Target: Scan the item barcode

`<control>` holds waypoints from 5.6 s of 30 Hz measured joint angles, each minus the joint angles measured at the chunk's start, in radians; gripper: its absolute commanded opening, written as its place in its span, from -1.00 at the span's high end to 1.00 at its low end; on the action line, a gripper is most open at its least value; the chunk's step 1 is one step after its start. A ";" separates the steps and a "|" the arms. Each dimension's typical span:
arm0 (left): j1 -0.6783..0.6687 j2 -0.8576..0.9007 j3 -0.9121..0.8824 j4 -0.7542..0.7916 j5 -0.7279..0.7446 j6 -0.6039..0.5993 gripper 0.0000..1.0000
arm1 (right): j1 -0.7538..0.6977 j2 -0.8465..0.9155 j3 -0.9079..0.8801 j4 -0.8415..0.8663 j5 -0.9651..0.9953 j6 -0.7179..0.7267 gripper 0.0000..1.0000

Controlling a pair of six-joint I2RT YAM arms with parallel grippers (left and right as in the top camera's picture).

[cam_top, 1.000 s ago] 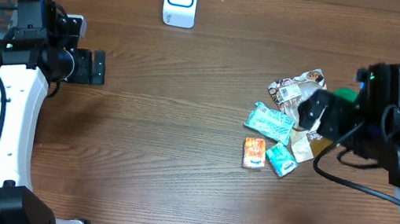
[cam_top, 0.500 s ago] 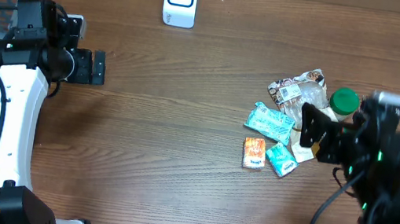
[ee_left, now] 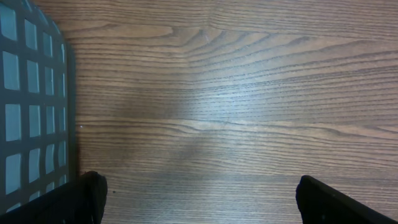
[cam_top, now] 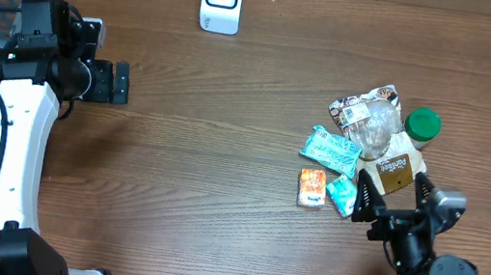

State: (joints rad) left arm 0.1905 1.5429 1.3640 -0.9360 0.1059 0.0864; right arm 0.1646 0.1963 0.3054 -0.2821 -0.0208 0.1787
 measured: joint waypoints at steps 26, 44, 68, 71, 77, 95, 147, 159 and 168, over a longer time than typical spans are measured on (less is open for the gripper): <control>0.000 0.000 0.000 0.000 0.000 0.000 -0.99 | 0.000 -0.182 -0.287 0.196 -0.024 0.001 -0.99; 0.000 0.000 0.000 0.000 0.000 0.000 -0.99 | 0.000 -0.182 -0.287 0.196 -0.024 0.001 -1.00; -0.011 -0.114 0.000 0.000 -0.001 0.000 -0.99 | 0.000 -0.182 -0.287 0.196 -0.024 0.001 -1.00; -0.040 -0.206 0.000 0.000 0.000 0.000 -0.99 | 0.000 -0.182 -0.287 0.195 -0.024 0.001 -1.00; -0.133 -0.355 0.000 0.000 0.000 0.000 -0.99 | 0.000 -0.182 -0.287 0.196 -0.024 0.001 -1.00; -0.179 -0.624 -0.115 -0.003 -0.006 0.000 -0.99 | 0.000 -0.182 -0.287 0.196 -0.024 0.001 -1.00; -0.224 -1.526 -1.351 0.861 -0.021 0.049 -0.99 | 0.000 -0.182 -0.287 0.199 -0.024 0.001 -1.00; -0.224 -1.526 -1.351 0.861 -0.021 0.049 -0.99 | 0.000 -0.182 -0.287 0.199 -0.025 0.001 -1.00; -0.224 -1.526 -1.351 0.861 -0.021 0.049 -0.99 | 0.000 -0.182 -0.287 0.199 -0.025 0.001 -1.00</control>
State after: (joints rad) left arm -0.0330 0.0170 0.0128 -0.0746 0.0853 0.1352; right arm 0.1642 0.0139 0.0185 -0.0830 -0.0456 0.1795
